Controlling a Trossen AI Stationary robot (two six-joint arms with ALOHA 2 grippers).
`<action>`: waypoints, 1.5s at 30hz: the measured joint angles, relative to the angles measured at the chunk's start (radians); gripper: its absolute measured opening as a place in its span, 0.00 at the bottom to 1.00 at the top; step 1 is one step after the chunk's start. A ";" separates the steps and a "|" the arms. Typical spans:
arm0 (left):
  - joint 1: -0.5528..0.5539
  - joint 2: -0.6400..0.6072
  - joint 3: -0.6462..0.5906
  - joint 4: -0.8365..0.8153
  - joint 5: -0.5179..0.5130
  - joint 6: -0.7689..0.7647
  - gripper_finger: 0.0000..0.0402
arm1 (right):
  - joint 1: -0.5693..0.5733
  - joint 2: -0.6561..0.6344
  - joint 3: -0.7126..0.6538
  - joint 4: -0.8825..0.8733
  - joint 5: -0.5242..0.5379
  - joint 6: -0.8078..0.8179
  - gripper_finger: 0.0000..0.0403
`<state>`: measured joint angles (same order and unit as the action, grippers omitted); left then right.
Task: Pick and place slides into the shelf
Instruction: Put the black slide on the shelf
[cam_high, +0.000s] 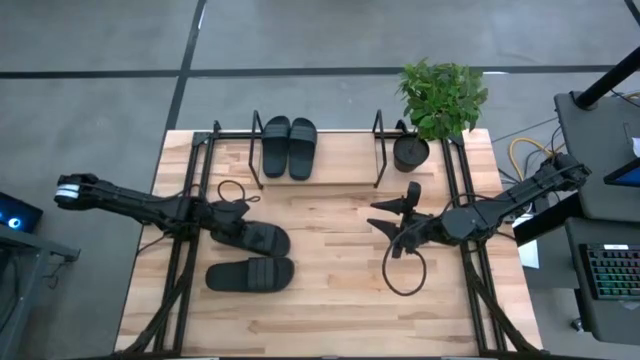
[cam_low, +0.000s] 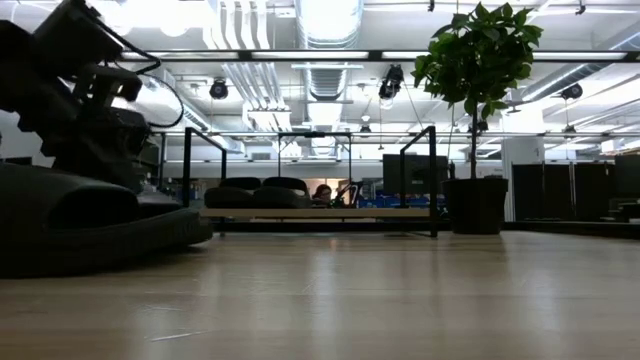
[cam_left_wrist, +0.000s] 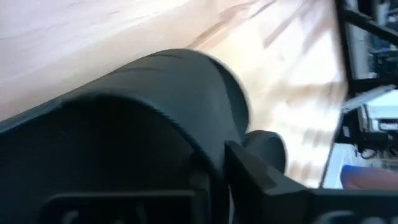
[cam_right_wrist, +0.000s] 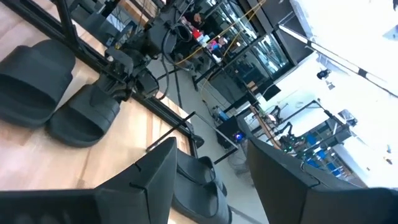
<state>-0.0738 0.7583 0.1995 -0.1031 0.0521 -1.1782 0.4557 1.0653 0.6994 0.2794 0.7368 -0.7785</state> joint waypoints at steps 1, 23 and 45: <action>0.000 -0.005 0.003 0.008 0.001 0.008 0.03 | 0.000 0.000 0.000 0.000 0.000 -0.010 0.46; 0.000 -0.125 0.066 0.100 0.019 0.058 0.00 | 0.000 0.000 0.000 -0.090 -0.009 -0.348 0.46; 0.002 0.218 0.440 0.128 0.020 0.392 0.00 | 0.000 0.158 0.000 0.020 -0.183 -0.716 0.46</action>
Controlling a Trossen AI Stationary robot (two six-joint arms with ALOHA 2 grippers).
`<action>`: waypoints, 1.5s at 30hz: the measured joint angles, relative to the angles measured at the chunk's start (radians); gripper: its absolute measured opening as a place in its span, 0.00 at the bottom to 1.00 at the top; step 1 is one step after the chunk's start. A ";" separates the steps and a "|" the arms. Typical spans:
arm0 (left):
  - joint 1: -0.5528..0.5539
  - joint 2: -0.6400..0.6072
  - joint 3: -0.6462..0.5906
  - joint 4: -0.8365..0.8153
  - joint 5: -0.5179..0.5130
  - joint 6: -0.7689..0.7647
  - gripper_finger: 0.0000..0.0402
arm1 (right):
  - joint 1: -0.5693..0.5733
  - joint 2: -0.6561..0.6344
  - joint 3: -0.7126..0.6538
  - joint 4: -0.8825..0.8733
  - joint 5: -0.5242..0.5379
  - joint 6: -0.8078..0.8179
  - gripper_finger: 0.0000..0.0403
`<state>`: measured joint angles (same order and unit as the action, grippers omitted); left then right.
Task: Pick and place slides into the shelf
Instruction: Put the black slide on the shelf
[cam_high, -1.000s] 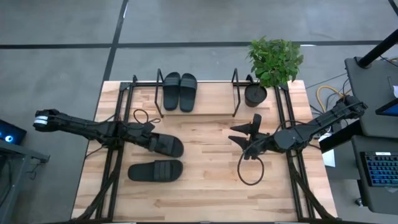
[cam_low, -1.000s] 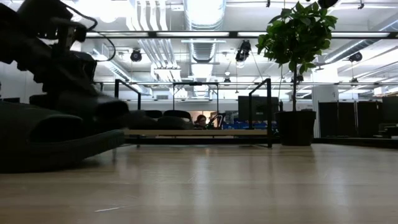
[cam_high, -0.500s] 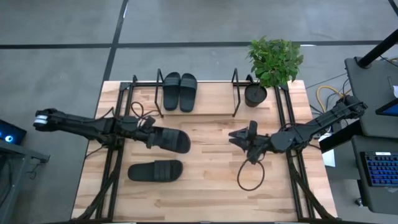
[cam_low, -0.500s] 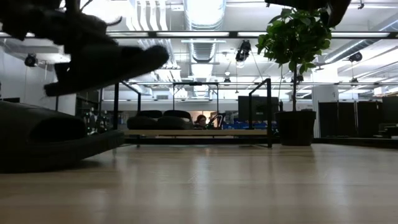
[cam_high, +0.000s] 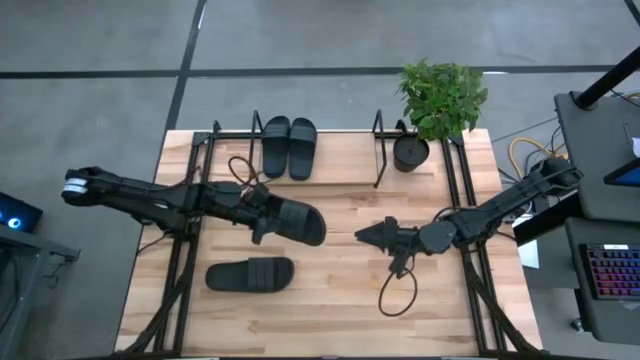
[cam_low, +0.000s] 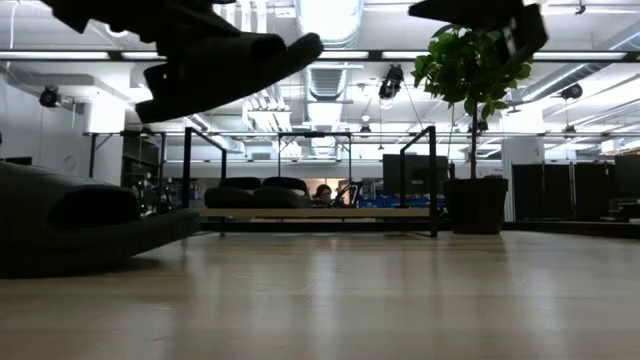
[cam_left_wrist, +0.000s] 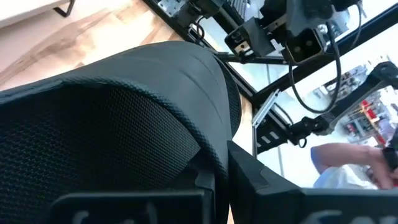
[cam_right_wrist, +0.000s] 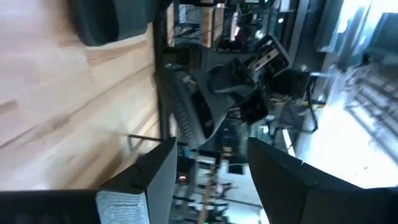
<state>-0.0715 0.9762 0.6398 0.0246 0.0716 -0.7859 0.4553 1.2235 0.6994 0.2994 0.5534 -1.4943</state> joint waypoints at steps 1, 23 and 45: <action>0.000 0.017 0.010 0.001 0.002 0.006 0.00 | 0.000 0.019 0.000 0.026 0.002 -0.027 0.46; 0.000 0.086 0.097 -0.003 0.047 0.035 0.00 | -0.008 0.341 0.211 0.098 0.183 -0.246 0.46; 0.000 0.081 0.102 0.019 0.059 0.060 0.00 | -0.057 0.350 0.278 -0.061 0.120 -0.241 0.46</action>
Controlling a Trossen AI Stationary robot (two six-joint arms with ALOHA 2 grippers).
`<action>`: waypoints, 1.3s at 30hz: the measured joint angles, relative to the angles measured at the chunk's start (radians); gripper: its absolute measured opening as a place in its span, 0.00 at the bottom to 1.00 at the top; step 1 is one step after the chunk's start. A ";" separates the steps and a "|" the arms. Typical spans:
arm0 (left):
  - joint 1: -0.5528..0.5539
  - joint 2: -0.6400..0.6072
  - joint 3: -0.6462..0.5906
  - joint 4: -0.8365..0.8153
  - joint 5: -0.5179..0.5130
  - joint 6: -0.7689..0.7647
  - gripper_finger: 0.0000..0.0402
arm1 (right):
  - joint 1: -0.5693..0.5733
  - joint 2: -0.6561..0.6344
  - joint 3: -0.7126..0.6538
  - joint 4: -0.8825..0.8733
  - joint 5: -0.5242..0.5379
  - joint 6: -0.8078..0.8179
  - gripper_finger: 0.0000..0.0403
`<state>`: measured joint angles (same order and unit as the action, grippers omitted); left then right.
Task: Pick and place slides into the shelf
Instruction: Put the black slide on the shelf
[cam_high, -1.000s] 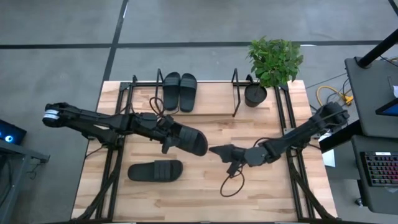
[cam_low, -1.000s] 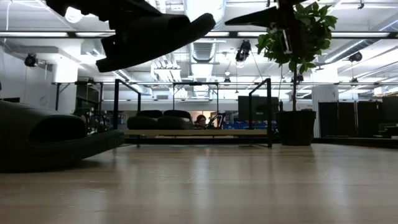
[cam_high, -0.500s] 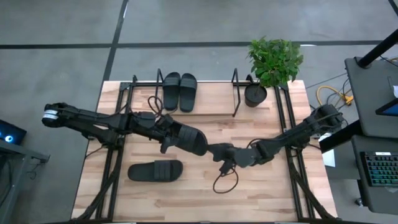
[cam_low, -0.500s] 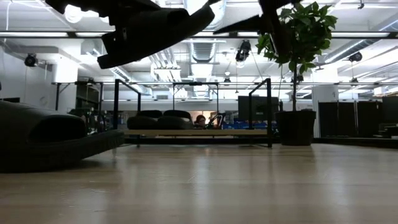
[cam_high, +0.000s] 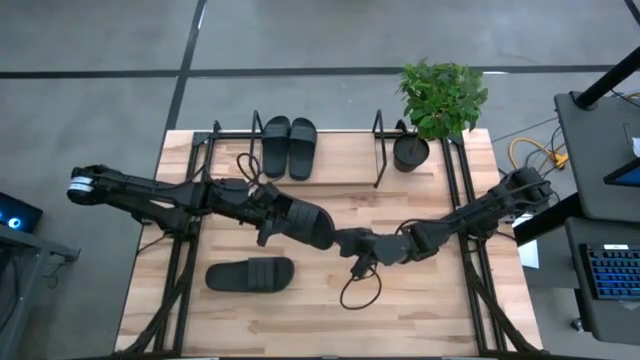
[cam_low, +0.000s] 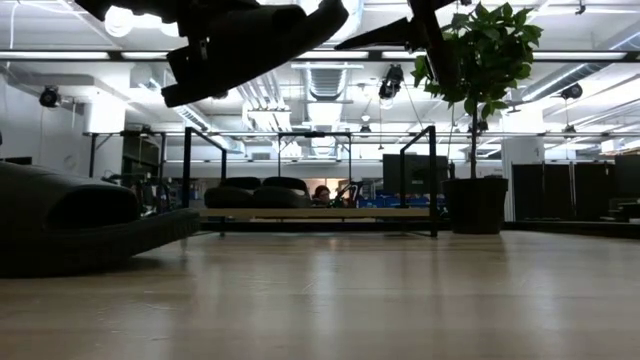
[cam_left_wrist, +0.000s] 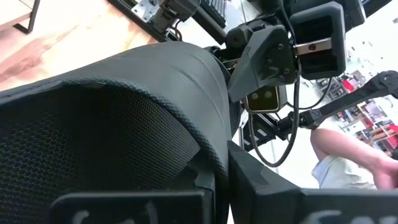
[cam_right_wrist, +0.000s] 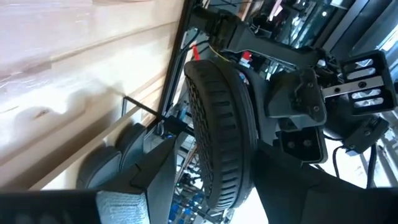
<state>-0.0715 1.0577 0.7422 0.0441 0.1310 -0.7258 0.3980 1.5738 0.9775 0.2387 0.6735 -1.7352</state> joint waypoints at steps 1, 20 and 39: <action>0.000 0.000 0.000 0.001 0.001 0.002 0.00 | 0.000 0.000 0.000 0.005 0.000 -0.001 0.46; 0.000 -0.005 -0.001 0.050 0.014 0.144 0.09 | 0.001 0.001 -0.002 0.006 0.027 -0.001 0.08; 0.000 -0.080 0.000 0.104 -0.036 0.561 0.41 | 0.033 -0.021 -0.003 0.042 0.185 0.200 0.08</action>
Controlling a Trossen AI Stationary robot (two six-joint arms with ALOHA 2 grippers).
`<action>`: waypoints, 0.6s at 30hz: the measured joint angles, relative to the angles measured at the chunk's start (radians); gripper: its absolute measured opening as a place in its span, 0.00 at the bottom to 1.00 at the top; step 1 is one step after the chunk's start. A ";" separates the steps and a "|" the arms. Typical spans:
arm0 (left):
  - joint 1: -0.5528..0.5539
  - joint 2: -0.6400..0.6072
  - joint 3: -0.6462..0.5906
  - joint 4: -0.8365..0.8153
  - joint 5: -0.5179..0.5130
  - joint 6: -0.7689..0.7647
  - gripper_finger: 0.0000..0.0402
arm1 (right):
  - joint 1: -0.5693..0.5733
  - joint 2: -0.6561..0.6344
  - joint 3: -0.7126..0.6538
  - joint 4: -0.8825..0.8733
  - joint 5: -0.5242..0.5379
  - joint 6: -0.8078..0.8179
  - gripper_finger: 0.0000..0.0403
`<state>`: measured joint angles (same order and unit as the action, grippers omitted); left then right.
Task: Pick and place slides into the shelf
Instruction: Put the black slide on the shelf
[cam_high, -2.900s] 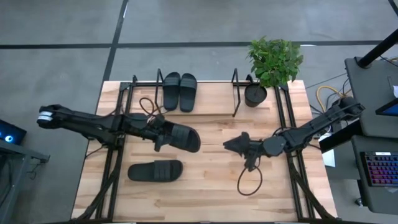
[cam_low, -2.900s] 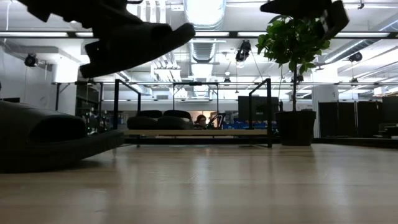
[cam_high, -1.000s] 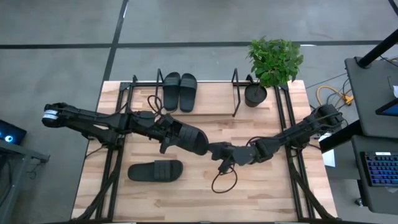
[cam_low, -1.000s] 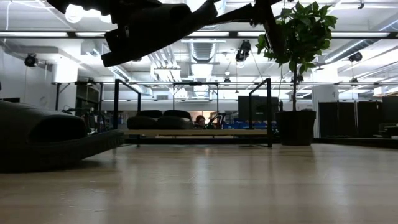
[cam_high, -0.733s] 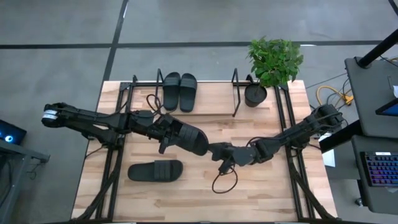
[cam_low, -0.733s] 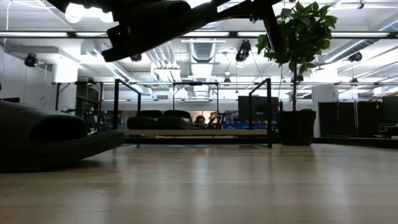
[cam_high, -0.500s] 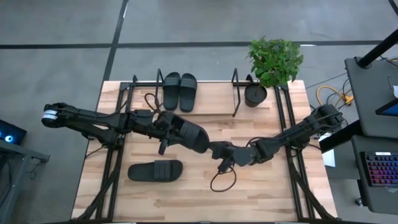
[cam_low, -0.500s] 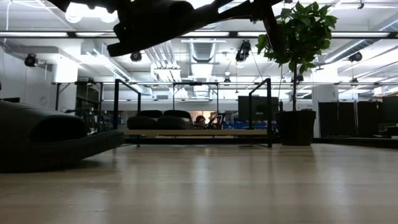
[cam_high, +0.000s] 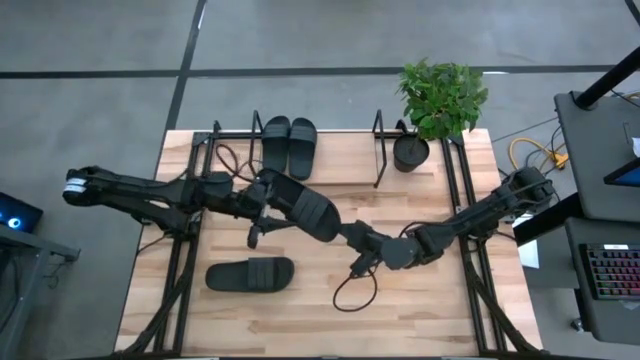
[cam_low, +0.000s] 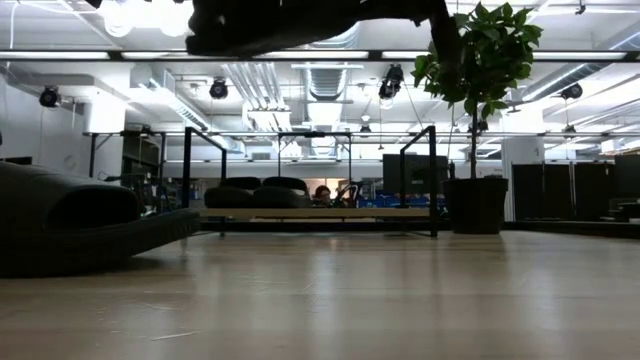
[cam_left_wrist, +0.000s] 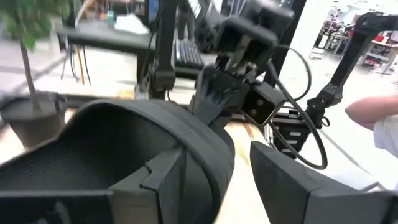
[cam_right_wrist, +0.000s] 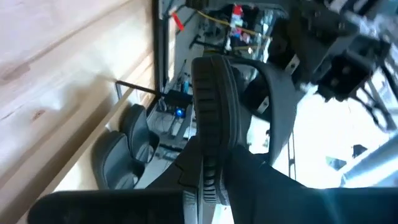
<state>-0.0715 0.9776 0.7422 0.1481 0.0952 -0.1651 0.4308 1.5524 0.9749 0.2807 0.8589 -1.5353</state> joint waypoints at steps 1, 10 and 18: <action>0.000 -0.014 0.000 0.000 0.000 0.017 0.41 | 0.003 -0.003 0.000 0.001 0.012 0.017 0.08; 0.000 -0.171 -0.012 -0.055 -0.187 0.226 0.41 | 0.036 -0.043 -0.001 -0.010 0.225 0.209 0.08; 0.000 -0.231 -0.016 -0.061 -0.336 0.376 0.41 | 0.039 -0.075 -0.001 -0.019 0.314 0.480 0.08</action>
<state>-0.0719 0.7470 0.7261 0.0875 -0.2404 0.2104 0.4694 1.4769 0.9737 0.2617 1.1734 -1.0550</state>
